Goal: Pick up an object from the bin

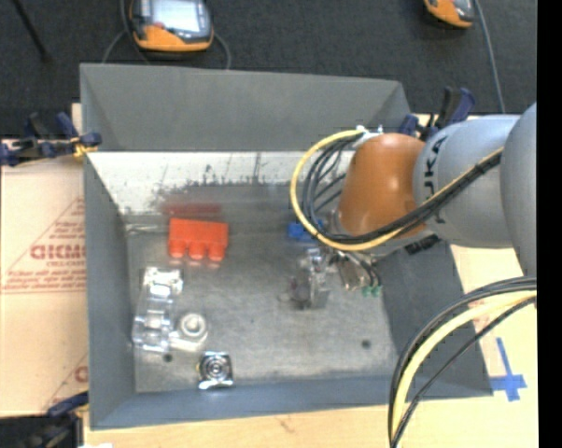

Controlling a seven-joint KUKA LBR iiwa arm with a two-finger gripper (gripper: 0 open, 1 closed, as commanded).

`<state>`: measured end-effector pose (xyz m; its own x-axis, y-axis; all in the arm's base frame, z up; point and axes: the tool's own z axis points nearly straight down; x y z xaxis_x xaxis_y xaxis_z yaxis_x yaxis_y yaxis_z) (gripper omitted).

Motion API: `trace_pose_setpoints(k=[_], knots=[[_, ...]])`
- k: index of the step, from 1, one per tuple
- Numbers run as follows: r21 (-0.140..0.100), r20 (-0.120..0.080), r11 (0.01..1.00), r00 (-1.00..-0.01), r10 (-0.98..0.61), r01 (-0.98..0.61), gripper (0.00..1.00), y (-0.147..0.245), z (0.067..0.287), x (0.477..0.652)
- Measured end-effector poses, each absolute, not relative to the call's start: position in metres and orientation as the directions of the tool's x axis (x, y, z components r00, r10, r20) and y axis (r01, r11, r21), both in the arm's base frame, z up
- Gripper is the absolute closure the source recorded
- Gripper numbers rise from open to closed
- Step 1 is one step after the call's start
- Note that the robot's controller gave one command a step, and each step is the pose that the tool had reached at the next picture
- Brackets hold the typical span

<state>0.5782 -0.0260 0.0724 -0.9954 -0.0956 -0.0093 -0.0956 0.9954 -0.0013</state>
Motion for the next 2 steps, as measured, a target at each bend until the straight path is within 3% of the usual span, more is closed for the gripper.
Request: trace_pose_setpoints(k=[1,2], knots=[[-0.004,-0.013,0.99,-0.99,-0.144,-0.144,1.0,-0.017,0.193,0.588],[-0.001,-0.01,0.995,-0.995,-0.101,-0.101,1.0,-0.015,0.233,0.586]])
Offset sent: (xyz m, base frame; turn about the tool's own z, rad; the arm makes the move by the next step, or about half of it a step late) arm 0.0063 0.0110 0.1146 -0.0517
